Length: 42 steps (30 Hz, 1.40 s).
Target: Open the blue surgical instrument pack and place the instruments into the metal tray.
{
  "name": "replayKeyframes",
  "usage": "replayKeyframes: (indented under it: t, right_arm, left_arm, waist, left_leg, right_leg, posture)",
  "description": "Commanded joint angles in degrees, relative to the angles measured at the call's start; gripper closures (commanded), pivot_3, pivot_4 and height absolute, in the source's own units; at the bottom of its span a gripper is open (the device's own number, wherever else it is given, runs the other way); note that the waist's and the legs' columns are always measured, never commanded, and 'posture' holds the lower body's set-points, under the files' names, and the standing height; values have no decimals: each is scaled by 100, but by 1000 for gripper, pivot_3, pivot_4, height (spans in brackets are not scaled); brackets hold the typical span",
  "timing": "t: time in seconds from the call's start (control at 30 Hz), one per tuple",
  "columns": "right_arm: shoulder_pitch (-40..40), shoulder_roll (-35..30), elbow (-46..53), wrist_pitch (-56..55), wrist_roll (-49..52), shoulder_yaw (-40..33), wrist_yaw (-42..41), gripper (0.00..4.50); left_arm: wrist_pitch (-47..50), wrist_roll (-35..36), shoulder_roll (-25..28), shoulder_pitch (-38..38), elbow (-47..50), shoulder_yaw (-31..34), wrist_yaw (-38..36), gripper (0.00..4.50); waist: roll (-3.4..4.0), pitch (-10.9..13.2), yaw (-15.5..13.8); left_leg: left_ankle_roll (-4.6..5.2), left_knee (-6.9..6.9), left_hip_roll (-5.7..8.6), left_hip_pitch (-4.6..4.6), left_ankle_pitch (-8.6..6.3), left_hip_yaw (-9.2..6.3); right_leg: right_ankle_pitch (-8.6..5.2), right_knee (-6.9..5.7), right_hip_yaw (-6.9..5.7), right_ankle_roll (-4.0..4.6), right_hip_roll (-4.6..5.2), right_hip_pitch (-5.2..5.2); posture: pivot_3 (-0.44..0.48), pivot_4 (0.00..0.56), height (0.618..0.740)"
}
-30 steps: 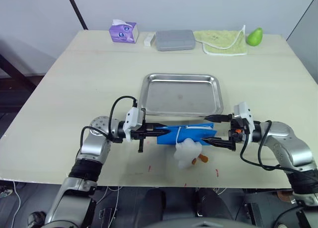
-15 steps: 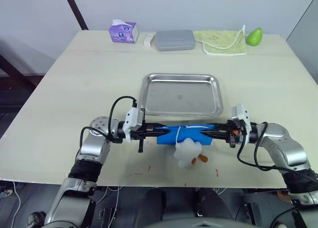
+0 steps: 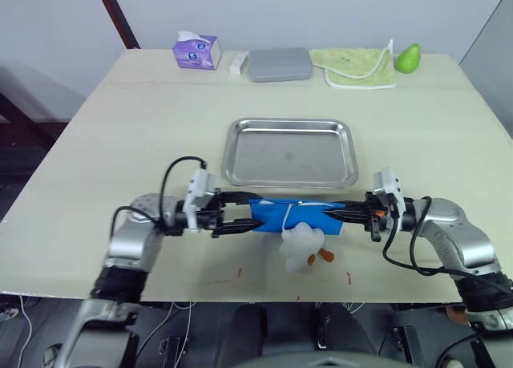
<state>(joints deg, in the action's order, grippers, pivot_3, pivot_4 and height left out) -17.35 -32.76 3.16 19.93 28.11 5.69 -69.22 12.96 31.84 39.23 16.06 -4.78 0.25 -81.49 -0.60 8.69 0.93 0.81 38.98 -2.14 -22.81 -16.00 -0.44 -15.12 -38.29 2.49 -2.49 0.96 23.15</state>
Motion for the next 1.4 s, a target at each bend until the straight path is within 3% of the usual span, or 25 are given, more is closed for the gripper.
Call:
replayKeyframes:
  t: [0.03,0.07,0.27,0.43,0.57,0.8,1.1,1.2,1.27,1.4]
  right_arm:
    - [-200,-78,-43,-73,13,-172,-36,4500]
    - [-223,-96,-83,-94,-2,-185,-41,4500]
    - [-324,-172,-275,-154,-73,-177,-93,4500]
    - [-385,-183,-308,-137,-93,-134,-129,4500]
    - [-340,-242,-217,-53,-68,-140,-163,4500]
    - [-286,-303,-98,29,-42,-143,-133,4500]
    - [-300,-299,62,159,-24,-74,-64,4500]
    - [-326,-283,88,179,-41,-21,-55,4500]
    - [-323,-273,121,195,-42,-2,-48,4500]
    - [-320,-254,99,179,-54,-7,-55,4500]
  left_arm:
    - [878,709,464,-396,713,609,39,259]
    - [1090,841,562,-508,863,716,96,98]
    - [2211,1520,1032,-1448,2025,1074,424,98]
    - [2593,771,836,-1480,3137,298,1826,98]
    - [2930,695,690,-1026,3079,-283,2048,98]
    - [2017,-469,88,-519,2430,-1280,2282,98]
    - [1954,-645,-705,-133,1950,-1760,2283,98]
    - [1947,-701,-904,167,1656,-1915,2173,807]
    - [1867,-763,-918,298,1556,-1986,2054,1881]
    - [1831,-757,-755,371,1514,-1855,1807,3409]
  waist:
    - [2,1,-5]
    - [1,3,-6]
    - [3,7,-34]
    - [4,7,-57]
    - [4,8,-48]
    - [6,8,-40]
    - [7,8,-35]
    - [7,8,-40]
    - [7,8,-35]
    - [7,8,-23]
  left_leg:
    - [0,-1,-1,0,0,0]
    - [0,-1,-2,0,0,1]
    - [0,-1,-6,-1,0,0]
    - [-1,-1,-3,0,0,-1]
    - [-1,-1,3,0,0,2]
    - [-1,-1,10,1,0,6]
    - [-1,0,9,1,0,7]
    - [-1,0,10,1,0,6]
    - [-1,1,11,1,0,8]
    - [-1,1,9,1,0,6]
  right_leg:
    - [0,0,0,0,1,0]
    - [0,0,0,0,2,0]
    - [0,1,-1,-1,12,0]
    - [0,2,0,-1,14,-2]
    - [0,0,2,-1,10,-2]
    - [0,1,4,-1,7,-2]
    - [0,0,6,-1,6,-2]
    - [1,0,5,-1,6,-2]
    - [1,0,5,-1,5,-2]
    - [0,0,5,-1,4,-2]
  posture:
    - [0,150,740]
    - [0,150,740]
    - [0,150,740]
    - [0,150,740]
    - [0,150,740]
    - [0,150,740]
    - [0,150,740]
    - [0,150,740]
    - [0,150,740]
    - [0,150,740]
